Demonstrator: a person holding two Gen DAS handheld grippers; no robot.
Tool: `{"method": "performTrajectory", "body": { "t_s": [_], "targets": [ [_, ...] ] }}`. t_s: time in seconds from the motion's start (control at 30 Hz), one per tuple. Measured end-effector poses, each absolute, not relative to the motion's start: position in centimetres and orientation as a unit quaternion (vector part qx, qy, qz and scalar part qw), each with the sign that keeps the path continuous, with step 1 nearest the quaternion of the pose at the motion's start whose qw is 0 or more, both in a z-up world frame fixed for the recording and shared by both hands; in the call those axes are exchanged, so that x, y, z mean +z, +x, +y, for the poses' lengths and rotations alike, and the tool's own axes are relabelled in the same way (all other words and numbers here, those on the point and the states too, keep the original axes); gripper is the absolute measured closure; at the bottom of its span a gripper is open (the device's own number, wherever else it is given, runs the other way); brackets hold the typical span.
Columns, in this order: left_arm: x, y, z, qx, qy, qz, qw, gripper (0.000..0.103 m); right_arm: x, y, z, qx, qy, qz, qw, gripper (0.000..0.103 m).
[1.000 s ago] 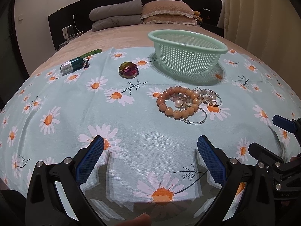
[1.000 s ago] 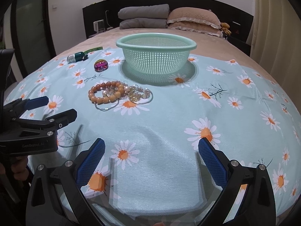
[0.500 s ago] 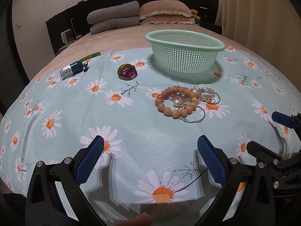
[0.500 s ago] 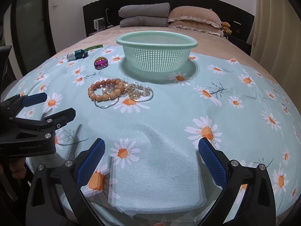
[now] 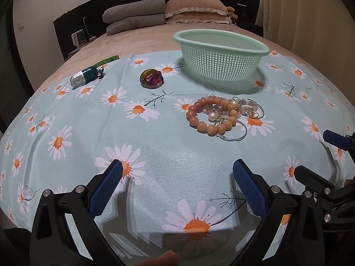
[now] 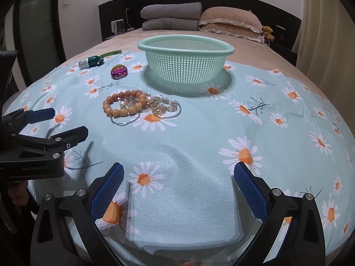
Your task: Organize jewelry
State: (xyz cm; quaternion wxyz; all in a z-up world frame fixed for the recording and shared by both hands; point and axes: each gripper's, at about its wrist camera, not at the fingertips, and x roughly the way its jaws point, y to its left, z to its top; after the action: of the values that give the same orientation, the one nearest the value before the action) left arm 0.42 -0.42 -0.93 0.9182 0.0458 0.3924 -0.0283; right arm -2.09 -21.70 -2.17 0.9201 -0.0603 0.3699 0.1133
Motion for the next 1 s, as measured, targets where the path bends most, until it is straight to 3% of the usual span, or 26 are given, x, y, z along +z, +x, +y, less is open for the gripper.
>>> {"method": "performTrajectory", "body": {
  "t_s": [0.27,1.0],
  "targets": [
    [-1.1,1.5,0.6,-0.036,0.016,0.416,0.908,0.006,-1.8,-1.4,-22.0,0.102,-0.059,0.363,0.924,0.008],
    [-1.4,10.0,0.6,-0.067,0.057,0.455,0.886,0.006,-1.9,7.0,-19.6,0.165,-0.103,0.376,0.906,0.009]
  ]
}}
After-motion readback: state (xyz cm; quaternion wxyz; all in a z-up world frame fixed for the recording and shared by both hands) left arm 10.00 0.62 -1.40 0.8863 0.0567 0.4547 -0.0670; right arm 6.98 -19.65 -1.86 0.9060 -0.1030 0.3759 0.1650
